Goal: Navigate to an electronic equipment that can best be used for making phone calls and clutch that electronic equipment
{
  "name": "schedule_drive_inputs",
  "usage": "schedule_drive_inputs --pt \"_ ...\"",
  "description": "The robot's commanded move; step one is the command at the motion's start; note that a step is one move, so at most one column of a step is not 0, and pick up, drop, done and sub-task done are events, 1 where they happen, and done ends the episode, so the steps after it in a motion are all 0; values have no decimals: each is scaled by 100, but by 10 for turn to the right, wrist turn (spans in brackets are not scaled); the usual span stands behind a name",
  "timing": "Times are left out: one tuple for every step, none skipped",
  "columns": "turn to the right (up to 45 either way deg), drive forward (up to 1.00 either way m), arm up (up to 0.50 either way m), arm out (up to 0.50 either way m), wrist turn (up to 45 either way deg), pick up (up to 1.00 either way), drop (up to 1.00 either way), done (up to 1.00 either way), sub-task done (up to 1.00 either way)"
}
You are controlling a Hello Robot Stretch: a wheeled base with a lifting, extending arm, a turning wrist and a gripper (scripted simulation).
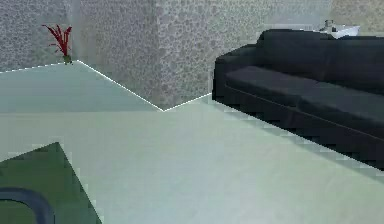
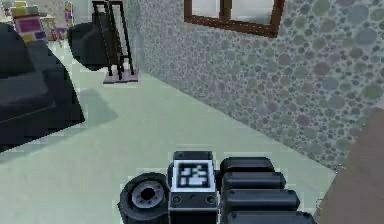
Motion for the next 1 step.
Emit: schedule_drive_inputs --pt "450 0 0 0 0 0 0 0 0"
